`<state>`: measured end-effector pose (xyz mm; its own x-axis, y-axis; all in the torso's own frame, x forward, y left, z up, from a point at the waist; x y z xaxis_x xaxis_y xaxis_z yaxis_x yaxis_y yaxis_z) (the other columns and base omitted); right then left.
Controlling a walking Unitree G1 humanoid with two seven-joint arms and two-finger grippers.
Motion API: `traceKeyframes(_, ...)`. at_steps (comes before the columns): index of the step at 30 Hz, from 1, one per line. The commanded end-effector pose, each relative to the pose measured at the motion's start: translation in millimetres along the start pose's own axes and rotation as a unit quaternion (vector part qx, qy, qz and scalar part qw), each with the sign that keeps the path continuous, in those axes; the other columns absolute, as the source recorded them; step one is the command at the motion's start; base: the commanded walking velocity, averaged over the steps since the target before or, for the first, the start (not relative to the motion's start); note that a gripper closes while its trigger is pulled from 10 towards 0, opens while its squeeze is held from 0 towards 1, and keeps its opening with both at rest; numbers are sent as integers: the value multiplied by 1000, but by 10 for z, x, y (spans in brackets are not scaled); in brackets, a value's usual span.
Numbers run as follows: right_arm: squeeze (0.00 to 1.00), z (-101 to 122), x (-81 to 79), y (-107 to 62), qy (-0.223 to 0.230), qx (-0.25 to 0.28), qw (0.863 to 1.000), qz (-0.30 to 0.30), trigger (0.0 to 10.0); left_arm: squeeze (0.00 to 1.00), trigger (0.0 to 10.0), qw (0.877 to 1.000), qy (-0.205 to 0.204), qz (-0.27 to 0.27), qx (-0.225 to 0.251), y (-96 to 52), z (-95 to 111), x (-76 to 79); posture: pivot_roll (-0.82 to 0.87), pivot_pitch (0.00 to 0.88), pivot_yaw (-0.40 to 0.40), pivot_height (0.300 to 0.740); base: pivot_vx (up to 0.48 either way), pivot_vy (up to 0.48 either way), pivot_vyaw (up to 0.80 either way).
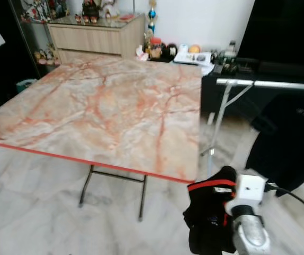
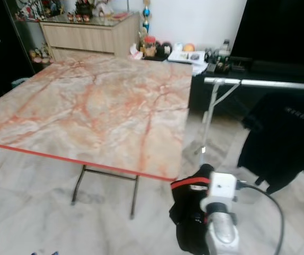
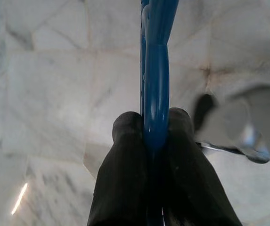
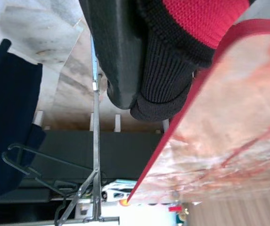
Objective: Hang hanger
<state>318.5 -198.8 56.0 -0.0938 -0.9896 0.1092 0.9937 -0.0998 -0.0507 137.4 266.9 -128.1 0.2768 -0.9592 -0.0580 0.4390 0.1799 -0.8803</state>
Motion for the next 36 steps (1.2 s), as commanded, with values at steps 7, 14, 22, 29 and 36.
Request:
traceKeyframes(7, 0, 211, -130, 67, -1, 38, 999, 20, 10000, 0, 10000, 1000, 0, 4, 2, -2, 23, -38, -10, 0, 3, 740, 0, 432, 0)
traceKeyframes(14, 0, 259, -130, 96, 0, 45, 999, 21, 10000, 0, 10000, 1000, -1, 3, 2, -1, 24, -31, -9, 0, 0, 740, 0, 393, 0)
traceKeyframes(22, 0, 299, -148, 108, 0, 51, 998, 23, 10000, 0, 10000, 1000, 6, 10, 7, -1, 41, -40, -8, 0, 1, 740, 0, 86, 0)
traceKeyframes(29, 0, 327, -166, 116, 2, 58, 998, 24, 10000, 0, 10000, 1000, 11, 9, 15, -2, 58, -37, -3, 0, 2, 740, 0, 0, 0)
traceKeyframes(36, 0, 364, -194, 136, 1, 63, 998, 28, 10000, 0, 10000, 1000, 15, 9, 10, -4, 36, -40, -7, 0, 5, 740, 0, 0, 0)
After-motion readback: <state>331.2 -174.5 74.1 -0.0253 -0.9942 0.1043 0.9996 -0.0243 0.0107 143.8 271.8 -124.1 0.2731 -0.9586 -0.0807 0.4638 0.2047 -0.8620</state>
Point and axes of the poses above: a point about 5 cm out from each wrist's last joint towards the gripper, its own y axis pointing out of the wrist towards the gripper, its own z axis along the axis of the wrist's last joint, x = y × z, the point moved 4 cm from there along y, pointing out of the wrist towards the gripper, and after that the axes turned 6 degrees about -y, right-handed, at the moved point
